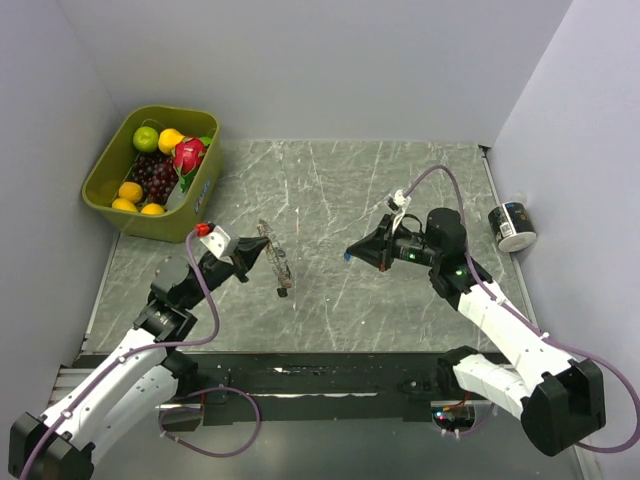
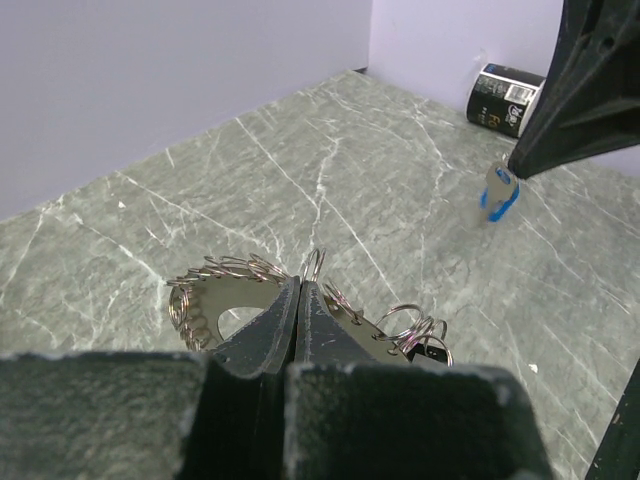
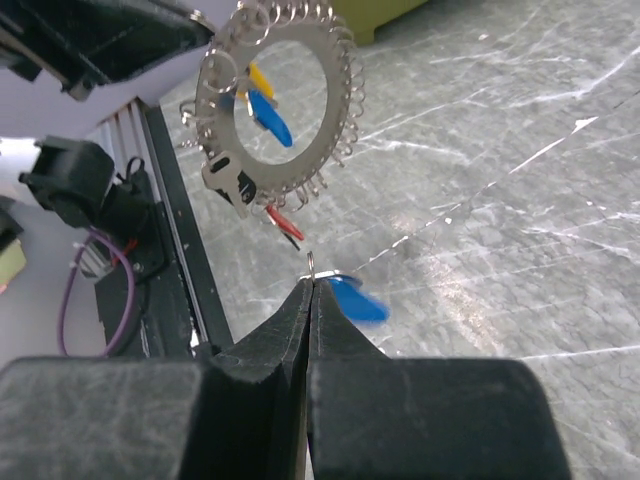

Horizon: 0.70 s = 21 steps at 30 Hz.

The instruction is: Put the keys on the keyring

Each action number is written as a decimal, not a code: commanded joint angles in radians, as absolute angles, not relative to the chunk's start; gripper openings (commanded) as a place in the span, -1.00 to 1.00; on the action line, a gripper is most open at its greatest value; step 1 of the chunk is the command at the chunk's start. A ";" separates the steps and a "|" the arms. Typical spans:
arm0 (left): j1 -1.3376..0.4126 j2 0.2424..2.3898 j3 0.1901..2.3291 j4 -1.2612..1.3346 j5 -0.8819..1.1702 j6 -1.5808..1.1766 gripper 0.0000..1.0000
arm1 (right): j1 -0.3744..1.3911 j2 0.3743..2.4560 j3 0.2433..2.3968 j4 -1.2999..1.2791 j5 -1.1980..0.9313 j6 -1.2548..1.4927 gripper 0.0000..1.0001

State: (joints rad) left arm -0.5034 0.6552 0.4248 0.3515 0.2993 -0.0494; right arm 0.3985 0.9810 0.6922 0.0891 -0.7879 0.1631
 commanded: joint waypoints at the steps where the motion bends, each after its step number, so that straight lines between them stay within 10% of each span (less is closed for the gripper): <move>1: -0.502 0.666 0.466 0.453 0.357 -0.074 -0.98 | 0.373 0.954 0.695 0.169 -0.848 0.210 -1.00; 21: -0.626 1.034 0.804 0.120 0.534 0.054 -0.98 | 0.443 0.997 0.818 -0.107 -0.718 0.015 -1.00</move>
